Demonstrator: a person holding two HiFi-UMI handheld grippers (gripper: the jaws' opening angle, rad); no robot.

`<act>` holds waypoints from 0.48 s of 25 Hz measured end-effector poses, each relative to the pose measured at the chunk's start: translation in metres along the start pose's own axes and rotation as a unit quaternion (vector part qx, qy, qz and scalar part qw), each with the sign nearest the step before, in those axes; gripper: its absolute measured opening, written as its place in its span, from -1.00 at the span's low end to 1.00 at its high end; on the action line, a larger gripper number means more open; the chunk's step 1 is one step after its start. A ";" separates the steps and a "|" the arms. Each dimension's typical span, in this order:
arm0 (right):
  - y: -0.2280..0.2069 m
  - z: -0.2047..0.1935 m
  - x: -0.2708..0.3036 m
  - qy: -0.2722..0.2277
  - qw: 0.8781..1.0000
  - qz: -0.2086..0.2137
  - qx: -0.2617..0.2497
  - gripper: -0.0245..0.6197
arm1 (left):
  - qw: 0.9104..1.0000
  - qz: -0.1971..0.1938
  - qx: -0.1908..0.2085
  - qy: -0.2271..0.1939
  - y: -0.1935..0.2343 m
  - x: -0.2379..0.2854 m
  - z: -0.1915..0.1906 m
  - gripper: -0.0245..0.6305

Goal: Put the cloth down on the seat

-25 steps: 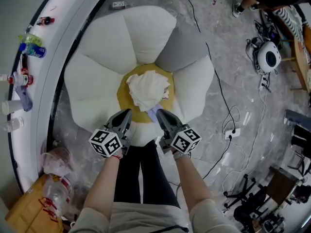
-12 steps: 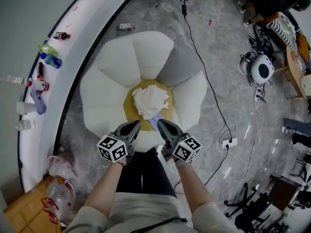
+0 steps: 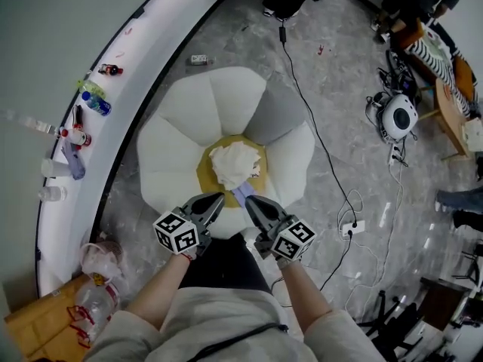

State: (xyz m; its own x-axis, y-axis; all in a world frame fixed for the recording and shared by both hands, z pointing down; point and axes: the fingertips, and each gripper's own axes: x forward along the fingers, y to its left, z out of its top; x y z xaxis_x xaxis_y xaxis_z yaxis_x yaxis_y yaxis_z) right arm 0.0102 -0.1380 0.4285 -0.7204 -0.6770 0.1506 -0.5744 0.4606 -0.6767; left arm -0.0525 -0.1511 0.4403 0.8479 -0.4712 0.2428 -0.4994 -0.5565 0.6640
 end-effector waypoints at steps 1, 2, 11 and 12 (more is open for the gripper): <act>0.007 0.003 -0.003 0.000 1.000 0.003 -0.006 -0.86 | 1.000 -0.006 0.009 0.002 -0.008 -0.002 0.004 -0.88; 0.014 0.006 -0.006 0.001 1.000 0.006 -0.014 -0.87 | 1.000 -0.012 0.016 0.002 -0.015 -0.005 0.008 -0.88; 0.083 0.040 -0.019 -0.027 0.997 0.043 -0.061 -0.87 | 0.996 -0.044 0.074 -0.010 -0.073 -0.034 0.036 -0.88; 0.088 0.044 -0.021 -0.032 0.997 0.044 -0.063 -0.87 | 0.996 -0.043 0.075 -0.014 -0.076 -0.038 0.040 -0.88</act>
State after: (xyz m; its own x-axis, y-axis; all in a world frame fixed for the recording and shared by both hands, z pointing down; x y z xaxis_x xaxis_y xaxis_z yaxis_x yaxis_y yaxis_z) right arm -0.0076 -0.1088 0.3341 -0.7461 -0.6642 0.0466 -0.5575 0.5849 -0.5891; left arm -0.0535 -0.1183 0.3524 0.8847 -0.4351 0.1675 -0.4472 -0.6904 0.5686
